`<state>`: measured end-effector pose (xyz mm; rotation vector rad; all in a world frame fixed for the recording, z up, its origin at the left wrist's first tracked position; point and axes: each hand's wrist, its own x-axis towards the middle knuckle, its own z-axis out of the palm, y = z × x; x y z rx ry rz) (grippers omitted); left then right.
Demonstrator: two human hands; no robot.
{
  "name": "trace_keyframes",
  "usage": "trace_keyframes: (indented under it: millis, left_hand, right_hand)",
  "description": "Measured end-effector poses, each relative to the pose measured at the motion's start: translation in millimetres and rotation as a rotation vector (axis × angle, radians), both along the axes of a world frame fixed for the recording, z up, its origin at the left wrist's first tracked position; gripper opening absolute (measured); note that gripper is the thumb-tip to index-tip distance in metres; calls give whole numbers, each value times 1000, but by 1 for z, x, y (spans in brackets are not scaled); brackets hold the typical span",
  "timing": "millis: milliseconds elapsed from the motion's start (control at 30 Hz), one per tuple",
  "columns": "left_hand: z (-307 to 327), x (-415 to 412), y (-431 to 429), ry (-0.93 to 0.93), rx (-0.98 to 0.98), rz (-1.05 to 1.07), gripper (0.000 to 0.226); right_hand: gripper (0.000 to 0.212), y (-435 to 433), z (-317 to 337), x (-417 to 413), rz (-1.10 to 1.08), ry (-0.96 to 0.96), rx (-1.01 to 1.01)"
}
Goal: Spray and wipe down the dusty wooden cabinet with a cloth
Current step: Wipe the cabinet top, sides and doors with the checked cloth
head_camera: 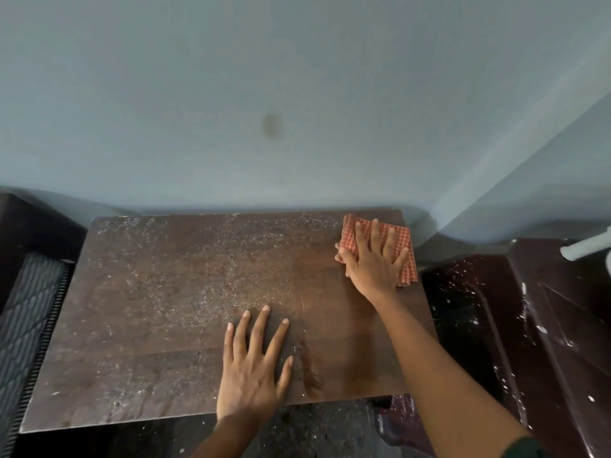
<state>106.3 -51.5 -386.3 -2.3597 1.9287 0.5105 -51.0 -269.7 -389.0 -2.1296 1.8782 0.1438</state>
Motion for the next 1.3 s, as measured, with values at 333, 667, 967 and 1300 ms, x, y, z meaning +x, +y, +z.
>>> trace_keyframes:
  millis: [333,667,967,1300]
  left_hand:
    - [-2,-2,0,0,-38,1,59]
    - [-7,0,0,37,-90,-18,56]
    - [-10,-1,3,-16,-100,-29,55]
    - [-10,-2,4,-44,-114,-25,57]
  right_hand:
    - [70,50,-8,-1,493,0,-86]
    - [67,-42,1,-24,-5,3,26]
    - [69,-19,-2,14,231,15,-42]
    - [73,-12,-1,-34,262,52,-6]
